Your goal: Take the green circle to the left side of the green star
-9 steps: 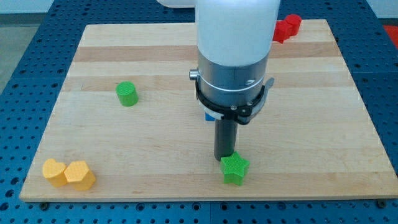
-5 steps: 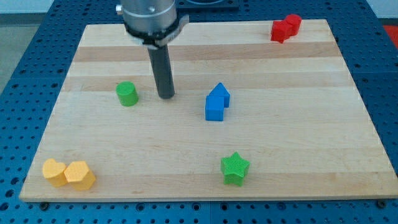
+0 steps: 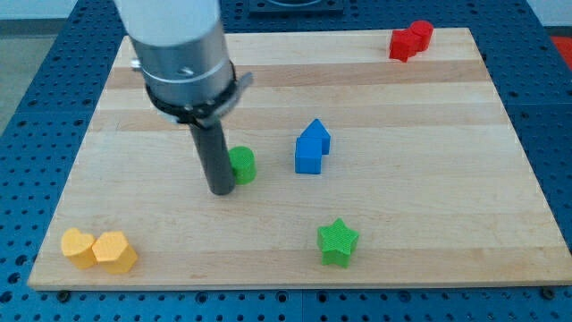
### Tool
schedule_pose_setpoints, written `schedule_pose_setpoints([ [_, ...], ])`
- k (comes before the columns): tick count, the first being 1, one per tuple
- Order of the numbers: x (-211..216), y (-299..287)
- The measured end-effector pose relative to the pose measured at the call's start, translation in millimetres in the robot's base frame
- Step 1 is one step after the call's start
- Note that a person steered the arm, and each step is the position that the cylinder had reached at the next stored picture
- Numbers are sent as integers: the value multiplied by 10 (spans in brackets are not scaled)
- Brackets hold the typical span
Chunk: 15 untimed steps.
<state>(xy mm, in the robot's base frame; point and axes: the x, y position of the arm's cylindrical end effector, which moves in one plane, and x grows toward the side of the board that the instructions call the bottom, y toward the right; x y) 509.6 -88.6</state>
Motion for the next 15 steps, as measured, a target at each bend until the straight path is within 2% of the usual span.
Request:
schedule_pose_setpoints([
  [1, -103, -168],
  [2, -319, -615],
  [3, -587, -812],
  [4, -813, -453],
  [5, -646, -199],
  [7, 208, 235],
  [8, 244, 262],
  [10, -299, -165],
  [11, -477, 131],
  [12, -273, 344],
  [14, 514, 345],
  [15, 464, 341],
])
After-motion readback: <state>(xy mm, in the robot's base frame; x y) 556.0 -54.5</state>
